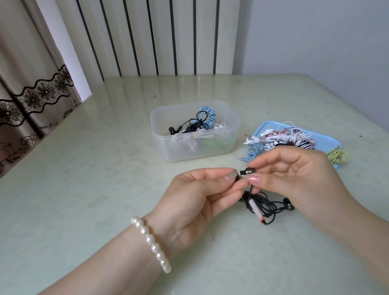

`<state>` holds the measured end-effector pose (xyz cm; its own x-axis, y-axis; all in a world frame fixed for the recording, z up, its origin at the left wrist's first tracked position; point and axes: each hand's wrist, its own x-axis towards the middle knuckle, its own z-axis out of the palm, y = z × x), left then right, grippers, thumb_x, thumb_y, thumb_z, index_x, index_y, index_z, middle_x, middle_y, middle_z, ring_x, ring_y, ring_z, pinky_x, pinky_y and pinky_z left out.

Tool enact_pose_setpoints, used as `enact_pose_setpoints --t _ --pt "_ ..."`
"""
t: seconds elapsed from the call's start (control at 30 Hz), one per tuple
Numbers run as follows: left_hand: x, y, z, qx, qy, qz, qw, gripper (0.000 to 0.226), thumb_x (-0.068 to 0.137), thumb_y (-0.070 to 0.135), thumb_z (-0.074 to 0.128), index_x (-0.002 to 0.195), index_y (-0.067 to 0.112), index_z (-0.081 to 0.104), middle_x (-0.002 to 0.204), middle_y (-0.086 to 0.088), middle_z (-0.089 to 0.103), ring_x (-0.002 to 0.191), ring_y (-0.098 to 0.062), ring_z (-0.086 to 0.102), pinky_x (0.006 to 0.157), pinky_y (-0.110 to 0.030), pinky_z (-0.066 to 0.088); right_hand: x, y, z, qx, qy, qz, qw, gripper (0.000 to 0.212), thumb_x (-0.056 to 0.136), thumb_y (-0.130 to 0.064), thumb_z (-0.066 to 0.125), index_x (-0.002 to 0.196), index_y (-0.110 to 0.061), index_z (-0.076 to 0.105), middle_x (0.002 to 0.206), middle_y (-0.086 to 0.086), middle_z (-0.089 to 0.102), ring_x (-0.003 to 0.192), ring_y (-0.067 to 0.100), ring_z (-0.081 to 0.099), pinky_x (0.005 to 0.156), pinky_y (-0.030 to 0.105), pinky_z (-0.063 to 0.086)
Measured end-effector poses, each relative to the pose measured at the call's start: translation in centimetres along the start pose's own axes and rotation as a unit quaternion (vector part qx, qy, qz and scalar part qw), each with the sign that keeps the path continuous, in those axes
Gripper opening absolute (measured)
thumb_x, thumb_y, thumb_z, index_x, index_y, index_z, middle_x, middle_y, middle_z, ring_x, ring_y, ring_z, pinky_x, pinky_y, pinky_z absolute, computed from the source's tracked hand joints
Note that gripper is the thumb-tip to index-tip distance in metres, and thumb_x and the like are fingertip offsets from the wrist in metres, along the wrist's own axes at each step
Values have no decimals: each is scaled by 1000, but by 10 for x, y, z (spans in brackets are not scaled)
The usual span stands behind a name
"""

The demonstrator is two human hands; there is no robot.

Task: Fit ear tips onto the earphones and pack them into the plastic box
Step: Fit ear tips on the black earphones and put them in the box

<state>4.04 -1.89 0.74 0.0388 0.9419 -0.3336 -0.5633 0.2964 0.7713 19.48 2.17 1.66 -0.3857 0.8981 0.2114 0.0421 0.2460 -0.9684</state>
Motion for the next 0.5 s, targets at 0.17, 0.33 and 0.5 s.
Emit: enact_pose_setpoints --t 0.17,0.33,0.5 --pt "0 -3 0 51 15 32 998 18 59 5 65 76 0 67 69 -14 71 60 -15 70 58 -21 57 -3 3 4 -1 9 -15 1000 22 53 -14 71 73 -8 68 62 9 68 55 17 64 59 22 55" --pt "-1 -3 3 23 0 36 999 16 59 2 63 73 -3 68 70 -16 71 63 -17 70 61 -21 57 -2 0 5 26 28 -13 999 17 58 -11 67 75 -10 70 63 4 71 56 12 64 58 16 53" --pt "-3 0 4 -11 -6 31 999 13 73 -9 57 84 -8 64 75 -20 71 68 -21 71 65 -24 58 -2 0 1 53 30 10 998 19 60 -9 64 77 -12 73 65 6 72 59 11 67 60 15 53"
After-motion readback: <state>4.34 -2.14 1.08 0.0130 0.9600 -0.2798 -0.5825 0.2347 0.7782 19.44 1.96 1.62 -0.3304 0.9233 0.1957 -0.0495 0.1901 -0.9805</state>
